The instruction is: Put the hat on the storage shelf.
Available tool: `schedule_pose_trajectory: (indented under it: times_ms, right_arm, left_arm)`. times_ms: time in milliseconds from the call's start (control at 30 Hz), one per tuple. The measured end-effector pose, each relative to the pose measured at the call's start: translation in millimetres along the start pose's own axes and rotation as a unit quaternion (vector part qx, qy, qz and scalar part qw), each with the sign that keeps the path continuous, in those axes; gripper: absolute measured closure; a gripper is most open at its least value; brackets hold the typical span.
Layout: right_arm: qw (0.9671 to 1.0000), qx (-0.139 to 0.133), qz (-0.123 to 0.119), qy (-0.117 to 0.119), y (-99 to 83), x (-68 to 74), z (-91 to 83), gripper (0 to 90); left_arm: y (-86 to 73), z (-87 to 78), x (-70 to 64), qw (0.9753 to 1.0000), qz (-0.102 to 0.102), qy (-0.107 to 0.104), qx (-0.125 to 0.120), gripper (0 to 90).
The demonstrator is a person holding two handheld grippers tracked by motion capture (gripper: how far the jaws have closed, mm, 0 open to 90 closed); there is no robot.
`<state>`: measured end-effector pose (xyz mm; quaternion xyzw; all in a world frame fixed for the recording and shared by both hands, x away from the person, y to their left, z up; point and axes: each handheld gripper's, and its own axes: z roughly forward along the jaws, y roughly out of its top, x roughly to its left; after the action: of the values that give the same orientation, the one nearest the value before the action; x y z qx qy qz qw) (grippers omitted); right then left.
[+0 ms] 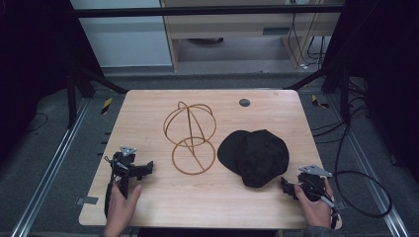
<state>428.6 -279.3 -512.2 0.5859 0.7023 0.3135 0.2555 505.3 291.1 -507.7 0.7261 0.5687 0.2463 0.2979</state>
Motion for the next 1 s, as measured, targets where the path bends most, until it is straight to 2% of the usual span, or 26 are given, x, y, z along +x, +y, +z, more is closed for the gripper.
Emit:
schedule_pose_trajectory:
  times_ms: [100, 167, 233, 300, 500, 533, 567, 667, 700, 733, 800, 867, 1000]
  right_arm:
    - [1.0, 0.002, 0.003, 0.0, 0.5, 0.4, 0.3, 9.1]
    - [1.0, 0.005, -0.005, 0.004, 1.8, -0.2, 0.7, 8.6]
    - [0.9998, 0.01, -0.006, 0.019, 2.7, -1.2, -1.0, 9.7]
    - [0.9991, 0.016, -0.015, 0.036, 3.5, -3.0, -4.9, 11.3]
    - [0.9972, 0.039, -0.047, 0.043, 12.4, -5.7, -19.0, 12.2]
    - [0.9955, 0.047, -0.063, 0.054, 18.9, -6.1, -26.5, 13.0]
    - [0.9955, 0.047, -0.063, 0.054, 18.9, -6.1, -26.5, 13.0]
    - [0.9932, 0.05, -0.088, 0.057, 30.5, -8.2, -38.2, 13.8]
    - [0.9927, 0.049, -0.094, 0.058, 34.8, -8.8, -42.2, 13.8]
    - [0.9915, 0.047, -0.098, 0.072, 44.2, -10.3, -49.6, 13.9]
    - [0.9909, 0.047, -0.1, 0.077, 47.9, -10.3, -52.0, 13.9]
    - [0.9868, 0.049, -0.127, 0.088, 64.1, -7.0, -60.7, 14.7]
    - [0.983, 0.049, -0.148, 0.096, 79.4, -3.2, -65.9, 15.0]
  left_arm:
    - [0.0, 0.0, 0.0, 1.0, 0.0, 0.0, 0.0, 0.0]
    - [0.0, 0.1, -0.1, 1.0, 0.0, 0.0, 0.0, 0.0]
    - [0.2, 0.3, 0.4, 1.0, -0.001, -0.001, -0.001, 0.0]
    - [0.4, 0.4, 1.2, 1.0, 0.0, -0.001, 0.0, 0.0]
    - [0.2, 0.3, 0.4, 1.0, -0.002, 0.001, 0.0, 0.0]
    - [0.2, 0.3, 0.3, 1.0, -0.002, 0.002, -0.001, 0.0]
    - [0.2, 0.3, 0.3, 1.0, -0.002, 0.002, -0.001, 0.0]
    - [0.0, 0.0, -0.3, 1.0, -0.004, 0.004, 0.0, 0.0]
    - [0.0, 0.0, -0.3, 1.0, -0.005, 0.004, 0.0, 0.0]
    - [0.0, 0.0, -0.4, 1.0, -0.005, 0.004, 0.0, 0.0]
    - [-0.1, 0.0, -0.3, 1.0, -0.005, 0.004, 0.0, 0.0]
    - [-0.3, -0.2, -0.4, 1.0, -0.005, 0.004, 0.0, 0.0]
    - [-0.6, -0.5, -0.3, 1.0, -0.005, 0.004, 0.0, 0.0]
